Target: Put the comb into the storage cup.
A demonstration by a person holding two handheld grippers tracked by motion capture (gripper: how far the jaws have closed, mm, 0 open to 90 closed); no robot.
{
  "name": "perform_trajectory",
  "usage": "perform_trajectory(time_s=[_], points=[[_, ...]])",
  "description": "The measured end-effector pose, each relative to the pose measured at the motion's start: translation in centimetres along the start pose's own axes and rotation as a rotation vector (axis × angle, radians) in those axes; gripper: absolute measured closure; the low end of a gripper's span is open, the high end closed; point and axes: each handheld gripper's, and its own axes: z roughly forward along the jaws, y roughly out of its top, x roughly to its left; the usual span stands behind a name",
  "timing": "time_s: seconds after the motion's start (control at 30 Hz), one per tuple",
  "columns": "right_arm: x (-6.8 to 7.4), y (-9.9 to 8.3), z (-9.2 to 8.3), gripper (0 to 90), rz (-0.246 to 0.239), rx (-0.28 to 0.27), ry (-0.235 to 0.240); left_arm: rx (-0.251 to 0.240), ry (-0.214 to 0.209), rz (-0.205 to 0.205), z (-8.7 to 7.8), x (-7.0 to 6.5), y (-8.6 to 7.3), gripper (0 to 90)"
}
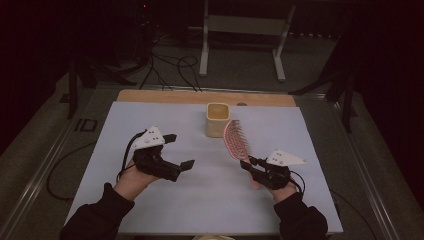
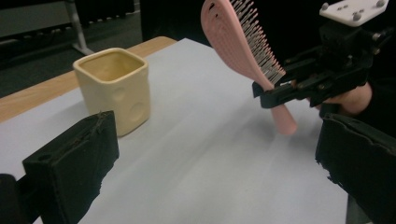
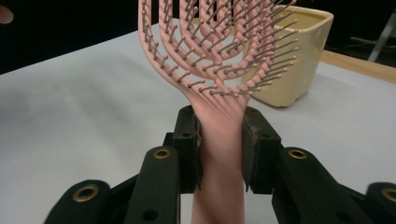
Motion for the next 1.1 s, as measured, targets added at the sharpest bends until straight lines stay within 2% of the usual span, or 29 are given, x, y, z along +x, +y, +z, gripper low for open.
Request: perform_trajectory(time_s=[0.5, 0.9, 1.1], points=[[0.0, 0.1, 0.0, 70.7, 0.003, 0.000, 0.006, 0.070, -0.032, -0.026, 3.2, -1.2, 2.4, 0.2], [0.0, 0.0, 0.0, 70.7, 0.001, -0.002, 0.007, 0.067, -0.033, -0.069, 5.2, -1.5, 3.9, 0.3], [0.0, 0.0, 0.0, 70.7, 0.000, -0.002, 0.008, 0.062, -0.046, -0.114, 6.7, -1.6, 4.8, 0.3]])
